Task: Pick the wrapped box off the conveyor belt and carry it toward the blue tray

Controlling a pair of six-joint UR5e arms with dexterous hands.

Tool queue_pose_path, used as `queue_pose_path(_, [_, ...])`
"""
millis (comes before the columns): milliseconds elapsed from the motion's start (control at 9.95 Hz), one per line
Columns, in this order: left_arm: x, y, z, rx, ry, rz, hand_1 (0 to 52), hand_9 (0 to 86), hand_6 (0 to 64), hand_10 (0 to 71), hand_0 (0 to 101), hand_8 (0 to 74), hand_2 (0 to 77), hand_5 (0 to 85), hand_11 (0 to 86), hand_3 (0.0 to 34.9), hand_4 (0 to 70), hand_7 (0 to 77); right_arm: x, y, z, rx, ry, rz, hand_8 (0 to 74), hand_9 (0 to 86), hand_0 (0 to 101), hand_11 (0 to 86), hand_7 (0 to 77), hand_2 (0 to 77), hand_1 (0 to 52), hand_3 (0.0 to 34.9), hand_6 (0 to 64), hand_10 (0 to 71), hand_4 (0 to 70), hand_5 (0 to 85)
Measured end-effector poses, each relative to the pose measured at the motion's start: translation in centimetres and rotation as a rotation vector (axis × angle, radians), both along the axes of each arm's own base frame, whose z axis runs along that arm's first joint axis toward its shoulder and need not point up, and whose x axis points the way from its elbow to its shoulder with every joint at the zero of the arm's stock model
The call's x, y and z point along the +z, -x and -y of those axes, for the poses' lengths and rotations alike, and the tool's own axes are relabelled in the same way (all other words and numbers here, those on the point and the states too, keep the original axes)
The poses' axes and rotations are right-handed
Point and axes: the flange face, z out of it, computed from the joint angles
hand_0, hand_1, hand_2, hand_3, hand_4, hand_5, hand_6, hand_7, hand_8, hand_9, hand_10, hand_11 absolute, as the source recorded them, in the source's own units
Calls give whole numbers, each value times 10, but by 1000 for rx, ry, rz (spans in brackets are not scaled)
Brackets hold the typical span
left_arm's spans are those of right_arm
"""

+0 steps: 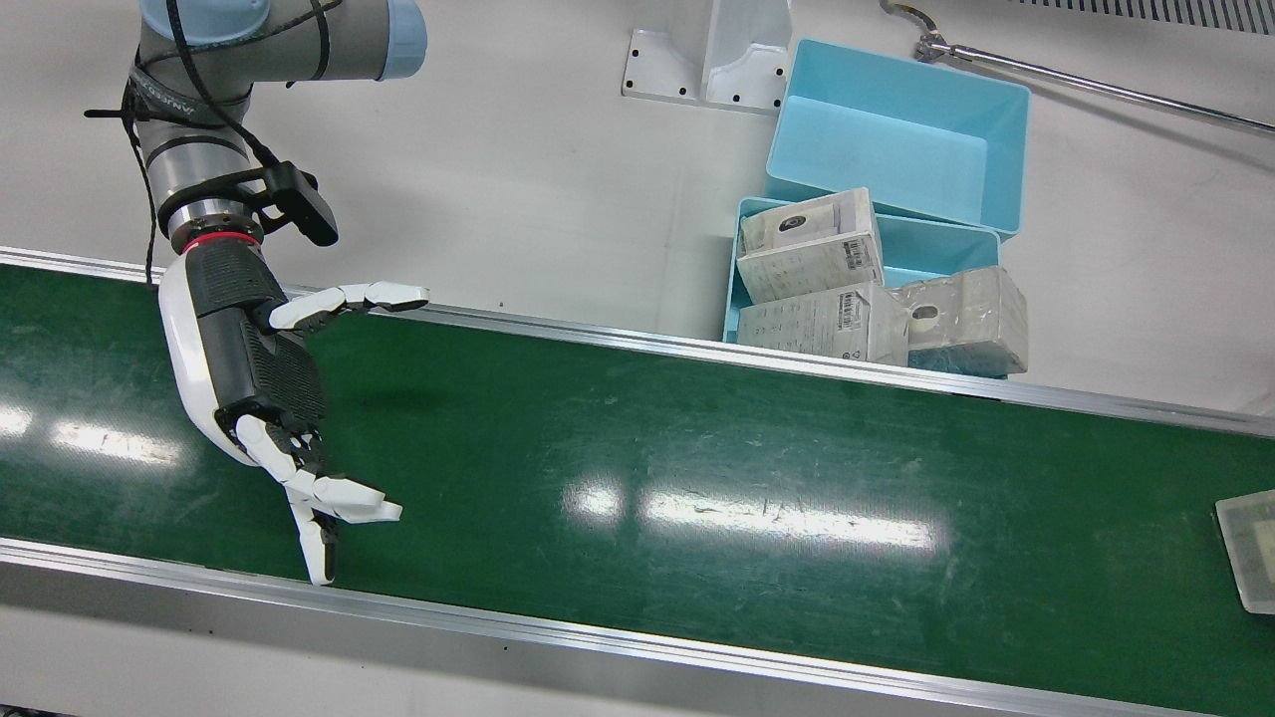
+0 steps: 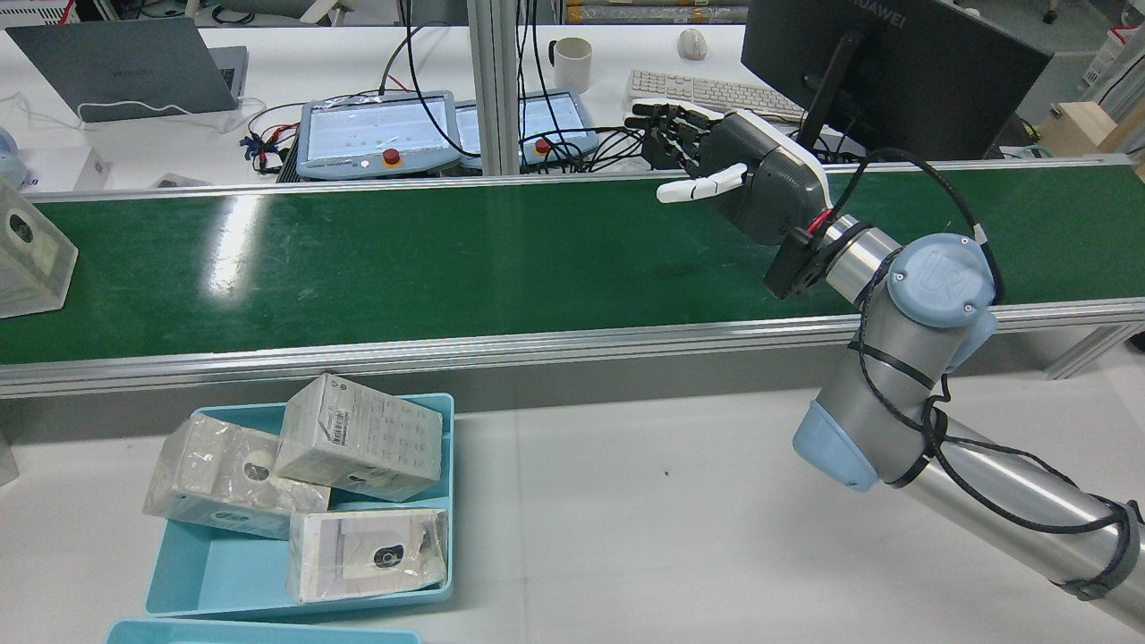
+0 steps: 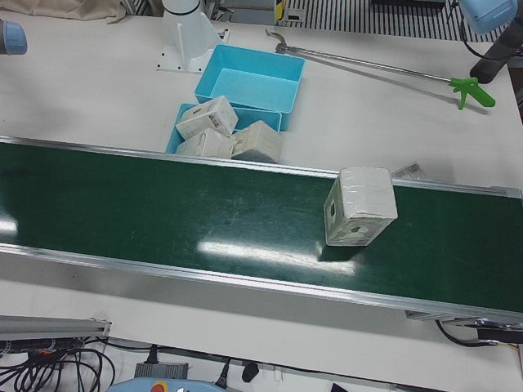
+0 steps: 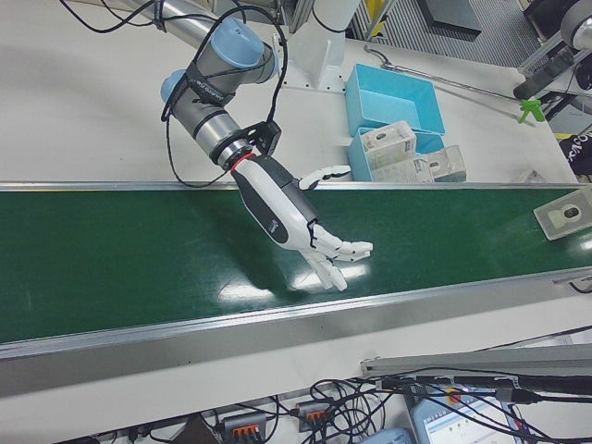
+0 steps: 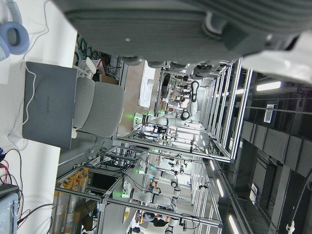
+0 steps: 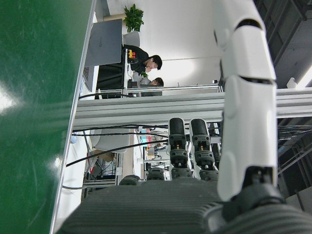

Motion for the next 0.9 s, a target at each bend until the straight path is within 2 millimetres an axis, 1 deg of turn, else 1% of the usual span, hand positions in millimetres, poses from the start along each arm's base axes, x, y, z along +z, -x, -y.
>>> queue_pose_path(101, [0,0,0,0,0,0,0,0,0,5,0,5,11,5,0,0,0,5,0,0,0,-3,3,6,0,44,490,16,218,153,158,5,76,0,158,202])
queue_pose_path(201, [0,0,0,0,0,0,0,0,0,5,0,5,11,5,0,0,0,5,2,0,0,-4,7,8,0,44,490,16,218,169,158,4,76,0,169,202])
queue_pose_path(302, [0,0,0,0,0,0,0,0,0,5,0,5,11,11,0,0,0,5,3,0,0,-6,9,9,0,49,492,16,229,164,175,4,76,0,175,202])
queue_pose_path(402, [0,0,0,0,0,0,0,0,0,5,0,5,11,11,0,0,0,5,3,1,0,-7,9,10,0,49,490,16,229,164,175,5,76,0,175,202])
queue_pose_path(503, [0,0,0,0,0,0,0,0,0,5,0,5,5,5,0,0,0,5,2,2,0,-7,8,11,0,49,490,16,229,147,153,5,76,0,164,202])
queue_pose_path(603, [0,0,0,0,0,0,0,0,0,5,0,5,11,5,0,0,0,5,0,3,0,-8,7,13,0,49,490,27,229,147,153,5,76,16,164,202])
queue_pose_path(704, [0,0,0,0,0,0,0,0,0,5,0,5,5,5,0,0,0,5,0,3,0,-9,6,14,0,49,490,27,229,153,153,6,71,0,164,202])
queue_pose_path(804, [0,0,0,0,0,0,0,0,0,0,0,5,5,5,5,0,0,5,-1,5,2,-9,6,14,0,49,490,27,229,153,153,6,71,0,164,202])
queue_pose_path(905, [0,0,0,0,0,0,0,0,0,5,0,5,11,11,0,0,0,5,-3,7,4,-11,9,18,0,49,489,27,229,158,153,21,82,0,175,213])
